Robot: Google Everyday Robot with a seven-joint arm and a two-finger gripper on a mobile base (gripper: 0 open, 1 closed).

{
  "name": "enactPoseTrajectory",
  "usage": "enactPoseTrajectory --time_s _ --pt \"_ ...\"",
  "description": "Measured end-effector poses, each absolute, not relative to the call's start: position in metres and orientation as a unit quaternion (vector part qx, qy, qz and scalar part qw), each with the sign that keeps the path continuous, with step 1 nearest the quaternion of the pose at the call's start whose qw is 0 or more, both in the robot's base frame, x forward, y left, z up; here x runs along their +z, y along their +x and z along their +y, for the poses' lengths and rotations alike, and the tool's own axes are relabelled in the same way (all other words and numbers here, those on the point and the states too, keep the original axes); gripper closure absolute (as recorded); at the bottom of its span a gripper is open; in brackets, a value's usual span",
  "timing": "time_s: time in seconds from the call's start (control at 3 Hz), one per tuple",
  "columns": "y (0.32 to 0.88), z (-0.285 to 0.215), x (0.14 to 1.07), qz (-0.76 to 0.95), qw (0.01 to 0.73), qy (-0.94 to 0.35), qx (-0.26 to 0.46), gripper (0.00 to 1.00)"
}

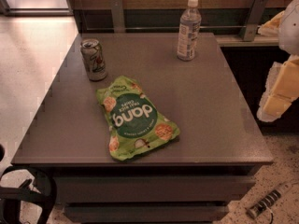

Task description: Move blue plastic bottle near green rice chip bag

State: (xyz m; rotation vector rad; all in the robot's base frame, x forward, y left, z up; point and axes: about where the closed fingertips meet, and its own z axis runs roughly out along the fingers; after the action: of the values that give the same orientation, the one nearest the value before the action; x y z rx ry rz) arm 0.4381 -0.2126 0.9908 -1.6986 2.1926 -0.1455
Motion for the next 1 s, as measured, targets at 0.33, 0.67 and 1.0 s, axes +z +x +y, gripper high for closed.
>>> enactPoseTrajectory --time_s 0.33,0.67,1.0 --pt "0.443 -0.214 0.992 0.779 0.189 -0.596 -0.053 0.00" --pt "0.468 -0.226 0.995 0.791 0.229 -0.565 -0.055 0.00" --pt "0.503 -0.242 0.989 0.800 0.298 -0.520 -0.036 0.00"
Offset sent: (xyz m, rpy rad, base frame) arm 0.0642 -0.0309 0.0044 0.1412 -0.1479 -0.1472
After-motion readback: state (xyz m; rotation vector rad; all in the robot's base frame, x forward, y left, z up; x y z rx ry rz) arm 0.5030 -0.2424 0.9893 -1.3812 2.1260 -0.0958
